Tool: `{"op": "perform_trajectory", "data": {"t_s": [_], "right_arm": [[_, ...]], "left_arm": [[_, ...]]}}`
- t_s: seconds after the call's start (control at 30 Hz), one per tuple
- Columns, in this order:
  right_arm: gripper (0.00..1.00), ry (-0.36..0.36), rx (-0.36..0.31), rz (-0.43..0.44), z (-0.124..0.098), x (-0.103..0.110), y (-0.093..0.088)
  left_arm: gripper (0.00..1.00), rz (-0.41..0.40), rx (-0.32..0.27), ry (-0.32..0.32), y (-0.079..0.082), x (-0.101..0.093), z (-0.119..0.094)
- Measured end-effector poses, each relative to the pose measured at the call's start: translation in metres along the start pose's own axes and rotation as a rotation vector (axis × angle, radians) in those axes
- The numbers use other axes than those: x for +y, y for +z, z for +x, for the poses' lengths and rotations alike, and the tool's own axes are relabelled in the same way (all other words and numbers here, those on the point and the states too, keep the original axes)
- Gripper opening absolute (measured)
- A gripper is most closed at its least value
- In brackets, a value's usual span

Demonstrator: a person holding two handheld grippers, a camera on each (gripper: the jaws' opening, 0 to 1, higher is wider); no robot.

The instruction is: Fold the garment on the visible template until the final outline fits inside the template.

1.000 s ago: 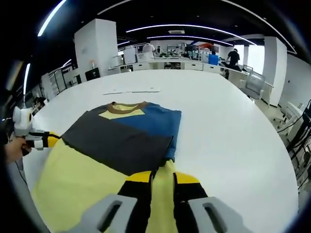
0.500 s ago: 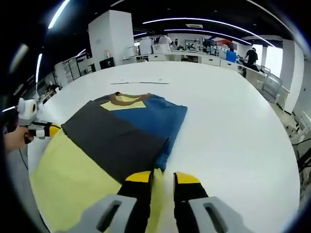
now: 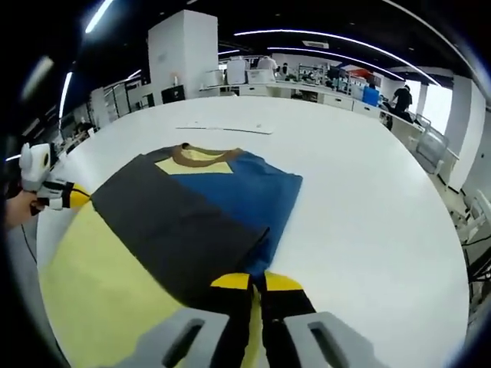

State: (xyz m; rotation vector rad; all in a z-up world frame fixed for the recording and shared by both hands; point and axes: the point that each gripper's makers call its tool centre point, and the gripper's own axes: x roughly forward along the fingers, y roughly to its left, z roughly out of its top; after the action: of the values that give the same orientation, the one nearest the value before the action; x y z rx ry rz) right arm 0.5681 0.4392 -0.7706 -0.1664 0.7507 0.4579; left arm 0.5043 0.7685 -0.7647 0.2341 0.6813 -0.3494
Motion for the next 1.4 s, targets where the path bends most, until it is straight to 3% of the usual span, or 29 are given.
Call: {"op": "perform_trajectory", "data": {"t_s": [0.33,0.5,0.6,0.73,0.83,1.03,1.2,1.4], "right_arm": [[0.0,-0.006,0.003,0.003,-0.006,-0.002,-0.007],[0.0,0.023,0.004,0.062,-0.007,-0.001,-0.006],[0.02,0.039,0.005,0.076,-0.008,-0.001,-0.006],[0.11,0.057,-0.01,0.106,-0.014,0.001,-0.006],[0.18,0.061,-0.025,0.117,-0.021,0.002,-0.004],[0.37,0.12,-0.052,0.111,-0.037,0.017,-0.001],[0.56,0.197,-0.024,0.067,-0.052,0.036,-0.008],[0.7,0.271,0.022,-0.031,-0.076,0.057,-0.022]], "left_arm": [[0.0,0.086,-0.004,0.018,0.004,-0.003,0.004],[0.0,0.097,-0.003,0.022,0.003,-0.002,0.002],[0.0,0.097,0.034,0.044,-0.004,0.003,-0.001],[0.04,-0.028,0.0,0.009,-0.005,0.001,-0.011],[0.1,-0.06,-0.003,0.0,-0.01,-0.001,-0.021],[0.19,-0.05,-0.031,-0.021,-0.012,-0.01,-0.039],[0.32,-0.037,-0.051,-0.085,-0.01,-0.023,-0.055],[0.47,-0.01,-0.075,-0.151,-0.009,-0.037,-0.074]]}}
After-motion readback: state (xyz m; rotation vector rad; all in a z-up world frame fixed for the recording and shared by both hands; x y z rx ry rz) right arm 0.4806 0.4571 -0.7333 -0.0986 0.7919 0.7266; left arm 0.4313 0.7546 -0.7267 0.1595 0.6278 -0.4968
